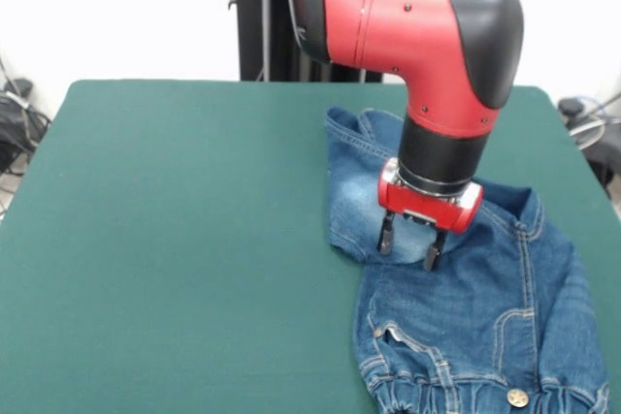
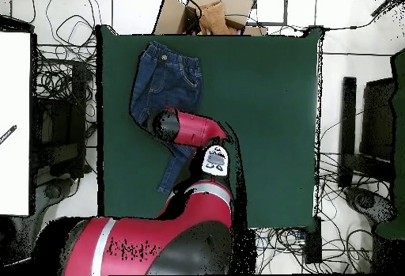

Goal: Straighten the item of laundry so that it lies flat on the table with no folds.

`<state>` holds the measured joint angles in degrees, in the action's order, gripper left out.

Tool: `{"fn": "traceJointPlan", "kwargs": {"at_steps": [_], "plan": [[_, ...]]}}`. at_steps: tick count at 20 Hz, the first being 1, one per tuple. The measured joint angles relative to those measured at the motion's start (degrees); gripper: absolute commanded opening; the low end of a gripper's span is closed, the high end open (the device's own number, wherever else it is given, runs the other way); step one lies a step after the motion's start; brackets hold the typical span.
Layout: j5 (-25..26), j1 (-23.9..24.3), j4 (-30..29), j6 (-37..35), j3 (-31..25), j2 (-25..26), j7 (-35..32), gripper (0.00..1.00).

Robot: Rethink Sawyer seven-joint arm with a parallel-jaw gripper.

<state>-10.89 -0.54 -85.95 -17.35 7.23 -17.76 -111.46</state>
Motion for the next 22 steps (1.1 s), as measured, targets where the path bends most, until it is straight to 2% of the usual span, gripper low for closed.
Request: {"fn": "traceJointPlan", "kwargs": {"at_steps": [14, 15, 22], "plan": [[0.0, -1.4, -0.3, 0.6, 0.3, -0.1, 0.0, 1.00], [0.0, -1.7, -0.4, 0.7, 0.3, -0.1, 0.0, 0.00], [0.0, -2.0, -0.6, 0.7, 0.3, -0.1, 0.0, 0.00]]}}
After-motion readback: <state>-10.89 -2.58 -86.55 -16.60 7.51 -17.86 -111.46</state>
